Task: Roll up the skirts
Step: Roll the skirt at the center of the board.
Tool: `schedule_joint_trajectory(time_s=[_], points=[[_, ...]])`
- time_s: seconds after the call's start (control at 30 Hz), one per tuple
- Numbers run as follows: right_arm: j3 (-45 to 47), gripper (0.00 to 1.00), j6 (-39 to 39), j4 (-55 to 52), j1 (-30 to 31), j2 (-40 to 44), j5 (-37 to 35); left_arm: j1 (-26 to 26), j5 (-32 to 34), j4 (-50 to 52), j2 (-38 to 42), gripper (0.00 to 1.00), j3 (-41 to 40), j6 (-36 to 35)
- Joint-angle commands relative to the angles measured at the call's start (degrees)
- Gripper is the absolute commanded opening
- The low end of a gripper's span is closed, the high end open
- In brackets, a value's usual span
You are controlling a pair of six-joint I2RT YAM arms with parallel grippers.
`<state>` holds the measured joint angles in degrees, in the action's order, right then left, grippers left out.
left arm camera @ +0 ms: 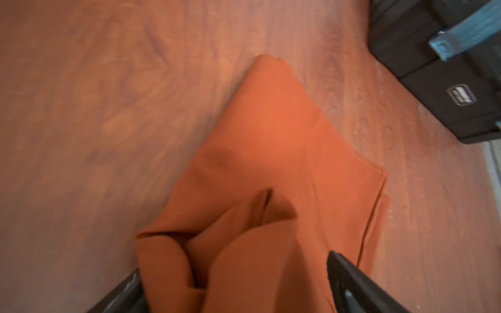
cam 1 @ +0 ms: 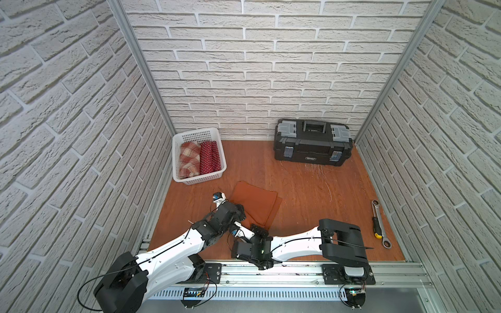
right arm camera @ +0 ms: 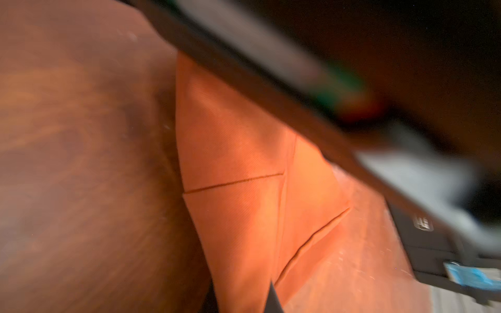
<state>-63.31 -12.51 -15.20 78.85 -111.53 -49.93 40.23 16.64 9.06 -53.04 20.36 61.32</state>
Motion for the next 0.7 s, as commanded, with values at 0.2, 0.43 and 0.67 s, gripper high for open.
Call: schedule_joint_trajectory(time_s=[0.2, 0.43, 0.67], points=[[6.62, 0.02, -0.99, -12.1, -8.46, -3.35, 9.79, -8.26, -3.55, 12.48, 13.01, 0.98, 1.47, -1.71], [7.97, 0.02, 4.96, -10.43, -7.46, 7.26, 22.49, -10.87, -3.67, 13.71, 13.13, 0.98, 2.9, -4.24], [6.16, 0.02, 6.02, -10.01, -10.57, 18.67, 49.01, -11.14, -6.12, 8.75, 11.11, 0.98, 1.09, -3.93]])
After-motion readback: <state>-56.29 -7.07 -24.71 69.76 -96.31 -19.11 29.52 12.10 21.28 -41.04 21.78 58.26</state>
